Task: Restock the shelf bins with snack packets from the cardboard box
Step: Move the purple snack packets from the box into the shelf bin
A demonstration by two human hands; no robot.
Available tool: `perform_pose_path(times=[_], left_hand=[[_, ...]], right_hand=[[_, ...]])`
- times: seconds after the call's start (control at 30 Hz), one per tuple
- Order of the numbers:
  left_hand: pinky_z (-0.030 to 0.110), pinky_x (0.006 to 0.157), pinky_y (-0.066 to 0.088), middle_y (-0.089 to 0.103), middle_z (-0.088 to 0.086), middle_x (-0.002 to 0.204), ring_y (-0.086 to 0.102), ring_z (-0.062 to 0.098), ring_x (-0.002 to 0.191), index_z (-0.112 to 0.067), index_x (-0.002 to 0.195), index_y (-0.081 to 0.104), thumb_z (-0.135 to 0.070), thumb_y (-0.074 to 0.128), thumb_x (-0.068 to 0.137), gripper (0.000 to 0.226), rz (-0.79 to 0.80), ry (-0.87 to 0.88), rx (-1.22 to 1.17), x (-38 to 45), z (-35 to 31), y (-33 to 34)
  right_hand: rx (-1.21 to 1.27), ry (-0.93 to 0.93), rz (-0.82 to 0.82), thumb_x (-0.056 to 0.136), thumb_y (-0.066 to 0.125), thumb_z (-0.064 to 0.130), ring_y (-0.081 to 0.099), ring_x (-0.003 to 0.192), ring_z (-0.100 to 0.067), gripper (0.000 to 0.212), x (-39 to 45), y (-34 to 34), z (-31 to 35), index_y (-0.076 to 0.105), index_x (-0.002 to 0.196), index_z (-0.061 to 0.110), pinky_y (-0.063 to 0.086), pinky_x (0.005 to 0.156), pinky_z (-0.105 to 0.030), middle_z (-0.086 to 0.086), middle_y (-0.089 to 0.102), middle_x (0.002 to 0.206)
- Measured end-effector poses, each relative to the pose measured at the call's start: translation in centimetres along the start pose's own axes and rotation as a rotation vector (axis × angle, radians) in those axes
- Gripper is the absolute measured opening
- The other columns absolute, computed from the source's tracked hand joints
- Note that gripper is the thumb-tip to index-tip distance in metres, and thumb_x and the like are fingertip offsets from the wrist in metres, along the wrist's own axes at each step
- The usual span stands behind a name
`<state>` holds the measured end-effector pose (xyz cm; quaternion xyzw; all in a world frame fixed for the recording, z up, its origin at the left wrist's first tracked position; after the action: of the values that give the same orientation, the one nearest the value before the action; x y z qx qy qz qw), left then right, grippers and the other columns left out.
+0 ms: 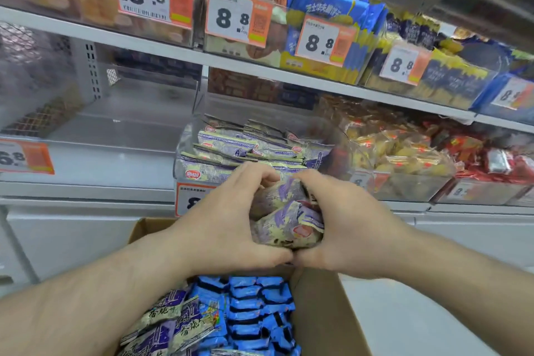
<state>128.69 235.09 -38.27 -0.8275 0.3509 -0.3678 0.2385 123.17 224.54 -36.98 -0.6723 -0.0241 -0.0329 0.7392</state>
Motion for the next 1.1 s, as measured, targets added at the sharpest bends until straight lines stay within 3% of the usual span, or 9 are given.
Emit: perform_pose_path(times=[0.07, 0.17, 0.27, 0.43, 0.67, 0.8, 0.87, 0.97, 1.1], left_hand=[[0.012, 0.083, 0.040, 0.042, -0.025, 0.108, 0.047, -0.003, 0.100, -0.040, 0.113, 0.039, -0.055, 0.071, 0.064, 0.061, -0.118, 0.014, 0.079, 1.0, 1.6, 0.4], [0.036, 0.091, 0.037, 0.052, -0.004, 0.112, 0.047, 0.019, 0.107, -0.025, 0.107, 0.060, -0.044, 0.065, 0.072, 0.040, -0.307, 0.070, 0.481, 1.7, 3.3, -0.5], [0.045, 0.095, 0.025, 0.054, 0.006, 0.125, 0.041, 0.030, 0.120, -0.024, 0.092, 0.068, -0.043, 0.064, 0.070, 0.030, -0.217, -0.003, 0.729, 2.5, 5.4, 1.1], [0.049, 0.099, 0.020, 0.055, 0.010, 0.130, 0.039, 0.034, 0.130, -0.025, 0.088, 0.068, -0.048, 0.065, 0.068, 0.031, -0.157, -0.090, 0.788, 2.7, 7.4, 2.7], [0.048, 0.100, 0.020, 0.054, 0.007, 0.132, 0.037, 0.033, 0.134, -0.027, 0.086, 0.066, -0.036, 0.068, 0.077, 0.013, -0.202, -0.095, 0.747, 2.6, 7.9, 2.7], [0.047, 0.097, 0.022, 0.057, 0.006, 0.127, 0.039, 0.033, 0.131, -0.025, 0.080, 0.065, -0.036, 0.058, 0.075, 0.014, -0.233, -0.108, 0.715, 2.7, 8.1, 2.7], [0.047, 0.097, 0.022, 0.057, 0.005, 0.125, 0.038, 0.032, 0.131, -0.024, 0.079, 0.064, -0.035, 0.058, 0.075, 0.013, -0.234, -0.104, 0.703, 2.7, 8.1, 2.9], [0.046, 0.097, 0.022, 0.058, 0.002, 0.121, 0.036, 0.029, 0.130, -0.024, 0.078, 0.064, -0.034, 0.058, 0.075, 0.012, -0.255, -0.097, 0.687, 2.7, 8.1, 2.8], [0.045, 0.097, 0.020, 0.059, 0.001, 0.118, 0.035, 0.027, 0.128, -0.024, 0.078, 0.065, -0.034, 0.057, 0.076, 0.013, -0.294, -0.075, 0.689, 2.8, 7.9, 2.7]], right_hand=[[-0.162, 0.097, -0.011, 0.058, 0.076, 0.056, 0.057, 0.085, -0.016, 0.061, -0.1, -3.4, -1.7, 0.038, 0.101, 0.034, 0.052, 0.070, -0.040, 0.013, 0.054, 0.094], [-0.596, 0.196, -0.132, 0.069, 0.068, 0.046, 0.058, 0.093, -0.026, 0.052, 1.7, -8.7, -3.7, 0.035, 0.106, 0.030, 0.048, 0.067, -0.036, 0.005, 0.055, 0.102], [-0.830, 0.220, -0.101, 0.076, 0.065, 0.035, 0.058, 0.102, -0.030, 0.046, 6.1, -8.4, -5.2, 0.040, 0.113, 0.021, 0.037, 0.069, -0.035, -0.004, 0.057, 0.110], [-0.977, 0.257, 0.111, 0.084, 0.058, 0.028, 0.057, 0.108, -0.032, 0.043, 13.9, -2.6, -7.1, 0.049, 0.125, 0.017, 0.040, 0.094, -0.046, -0.008, 0.059, 0.121], [-0.781, 0.245, 0.341, 0.061, 0.081, 0.023, 0.063, 0.089, -0.027, 0.067, 17.6, 1.5, -9.9, 0.054, 0.121, 0.016, 0.052, 0.078, -0.040, -0.002, 0.064, 0.103], [-0.471, 0.330, 0.419, 0.059, 0.089, 0.035, 0.052, 0.122, -0.030, 0.104, 17.5, 2.2, -14.2, 0.034, 0.145, 0.015, 0.047, 0.099, -0.044, -0.008, 0.048, 0.142], [-0.472, 0.346, 0.461, 0.060, 0.086, 0.050, 0.044, 0.131, -0.030, 0.113, 16.9, 3.8, -15.8, 0.026, 0.151, 0.023, 0.039, 0.107, -0.045, -0.006, 0.040, 0.149], [-0.790, 0.267, 0.269, 0.054, 0.076, 0.074, 0.042, 0.125, -0.030, 0.105, 16.7, 3.9, -15.7, 0.039, 0.143, 0.033, 0.035, 0.101, -0.046, -0.007, 0.047, 0.136], [-0.711, 0.201, 0.059, 0.061, 0.082, 0.059, 0.063, 0.102, -0.029, 0.071, 16.5, 4.5, -14.7, 0.061, 0.119, 0.024, 0.050, 0.077, -0.038, -0.003, 0.062, 0.110]])
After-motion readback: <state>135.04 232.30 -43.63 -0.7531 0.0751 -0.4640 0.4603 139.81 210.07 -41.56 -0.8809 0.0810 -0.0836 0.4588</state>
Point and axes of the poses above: each hand's wrist, its own x-axis towards the middle knuckle, its own y-axis out of the palm, z = x × y, the point moved 9 cm from there along x, towards the middle knuckle
